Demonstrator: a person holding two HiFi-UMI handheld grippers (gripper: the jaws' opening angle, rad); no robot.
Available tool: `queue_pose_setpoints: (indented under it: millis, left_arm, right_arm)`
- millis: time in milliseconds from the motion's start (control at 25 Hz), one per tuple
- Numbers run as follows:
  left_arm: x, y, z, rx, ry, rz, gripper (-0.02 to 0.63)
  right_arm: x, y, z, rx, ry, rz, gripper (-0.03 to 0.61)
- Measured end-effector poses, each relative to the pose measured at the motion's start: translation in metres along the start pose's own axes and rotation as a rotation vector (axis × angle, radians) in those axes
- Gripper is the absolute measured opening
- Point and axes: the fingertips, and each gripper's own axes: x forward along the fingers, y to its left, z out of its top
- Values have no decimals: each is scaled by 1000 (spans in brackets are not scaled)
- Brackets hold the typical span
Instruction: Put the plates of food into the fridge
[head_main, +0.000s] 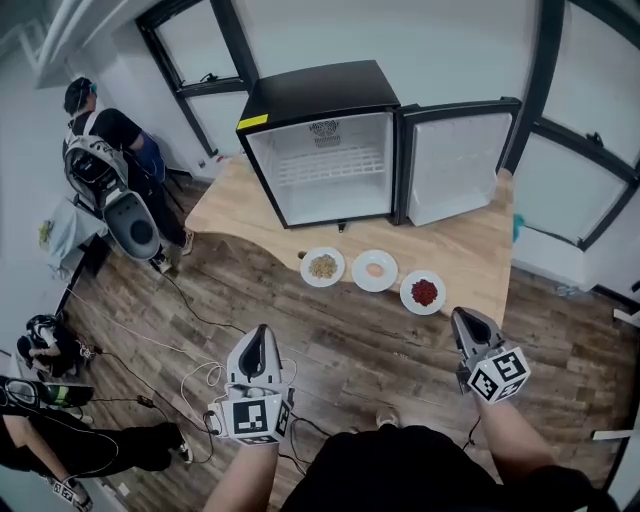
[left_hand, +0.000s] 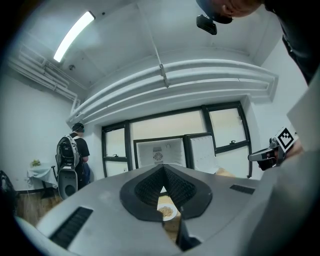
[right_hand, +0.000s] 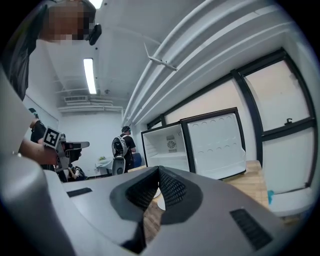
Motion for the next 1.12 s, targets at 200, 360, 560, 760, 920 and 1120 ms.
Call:
queue_pose_setpoints:
  millis: [200, 360, 560, 760, 920, 1120]
  left_arm:
    - [14, -6, -4, 10, 7, 19, 4]
    - [24, -7, -8, 3, 9, 46, 5]
    - [43, -12, -12, 16, 26, 15, 4]
    - [81, -7, -14, 18, 10, -43, 5]
    - [114, 4, -17, 23, 5, -107, 4]
    - [165, 23, -18, 12, -2, -190, 4]
  right_arm:
    - [11, -21, -1, -3, -9, 9, 22]
    - [22, -37, -6, 2, -5, 8, 23]
    - [34, -48, -8, 32, 7, -9, 23]
    - [53, -56, -7, 32, 3, -51, 23]
    - [66, -62, -13, 58, 10, -120, 23]
    - [92, -63, -4, 57, 7, -190, 23]
